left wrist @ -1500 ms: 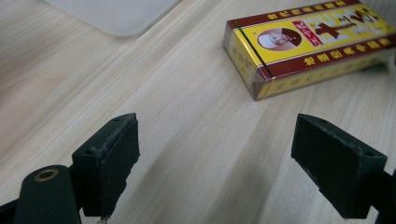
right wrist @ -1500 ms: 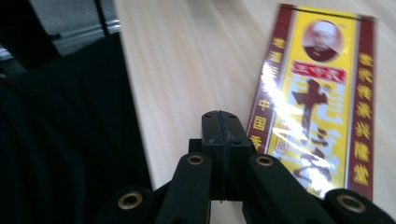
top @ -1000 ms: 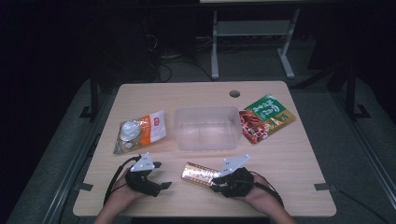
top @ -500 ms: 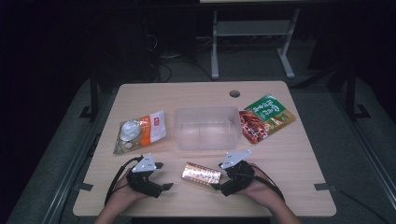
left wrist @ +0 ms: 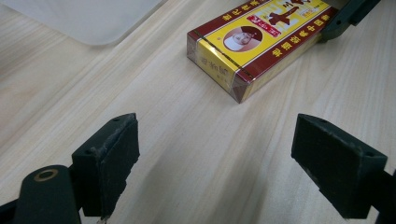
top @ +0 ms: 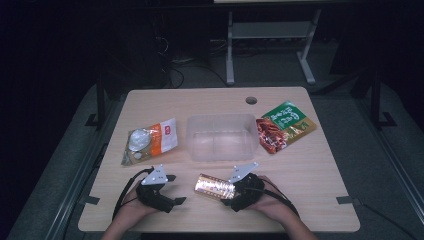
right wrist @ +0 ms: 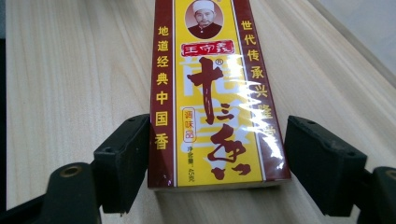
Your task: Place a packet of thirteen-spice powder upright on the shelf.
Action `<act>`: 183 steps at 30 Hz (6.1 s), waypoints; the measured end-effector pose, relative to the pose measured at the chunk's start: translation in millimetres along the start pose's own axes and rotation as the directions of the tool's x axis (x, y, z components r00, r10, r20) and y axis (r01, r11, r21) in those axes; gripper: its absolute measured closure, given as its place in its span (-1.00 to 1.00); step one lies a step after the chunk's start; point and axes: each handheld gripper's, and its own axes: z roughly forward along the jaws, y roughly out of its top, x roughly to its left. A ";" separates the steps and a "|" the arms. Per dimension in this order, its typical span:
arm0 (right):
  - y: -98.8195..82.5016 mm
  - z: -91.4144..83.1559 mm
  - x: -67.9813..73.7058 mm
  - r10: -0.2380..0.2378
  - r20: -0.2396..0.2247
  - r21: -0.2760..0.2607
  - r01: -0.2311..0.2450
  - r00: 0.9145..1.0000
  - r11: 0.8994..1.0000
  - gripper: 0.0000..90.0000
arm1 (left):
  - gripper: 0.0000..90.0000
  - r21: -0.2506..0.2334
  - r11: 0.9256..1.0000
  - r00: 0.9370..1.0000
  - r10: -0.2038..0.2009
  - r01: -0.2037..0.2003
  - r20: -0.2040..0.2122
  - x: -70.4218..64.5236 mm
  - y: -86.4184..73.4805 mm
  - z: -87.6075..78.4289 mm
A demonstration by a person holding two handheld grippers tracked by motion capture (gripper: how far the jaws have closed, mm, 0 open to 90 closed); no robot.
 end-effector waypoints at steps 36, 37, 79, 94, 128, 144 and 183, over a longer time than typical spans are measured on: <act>1.1 -40.6 -19.6 -0.109 -0.121 -0.116 0.095 0.987 0.989 -0.29 | -0.72 -0.076 0.993 0.985 0.105 -0.095 0.134 3.0 33.0 -3.0; 1.5 -41.5 -20.3 -0.116 -0.125 -0.116 0.101 0.985 0.988 -0.29 | -0.72 -0.084 0.990 0.982 0.121 -0.110 0.148 3.9 39.2 -1.4; 27.2 -41.3 -20.1 -0.222 -0.200 -0.231 0.174 0.954 0.957 -0.29 | -0.49 -0.120 0.961 0.913 0.274 -0.249 0.301 4.1 76.6 21.1; 25.2 -39.3 -24.3 -0.225 -0.204 -0.237 0.175 0.953 0.956 -0.37 | -0.33 -0.128 0.956 0.900 0.291 -0.263 0.324 4.0 75.7 20.9; -47.4 -66.4 -15.3 0.083 0.049 -0.126 -0.077 0.995 0.989 -0.69 | -0.30 -0.106 0.980 0.959 0.187 -0.167 0.215 34.1 84.5 2.6; -55.1 -67.0 -15.6 0.092 0.073 -0.124 -0.082 0.993 0.989 -0.70 | -0.30 -0.077 0.981 0.960 0.193 -0.181 0.202 59.0 128.2 8.0; -54.7 -70.1 -18.3 0.080 0.103 -0.168 -0.062 0.991 0.984 -0.71 | -0.30 0.029 0.965 0.942 0.248 -0.260 0.226 101.3 209.9 77.9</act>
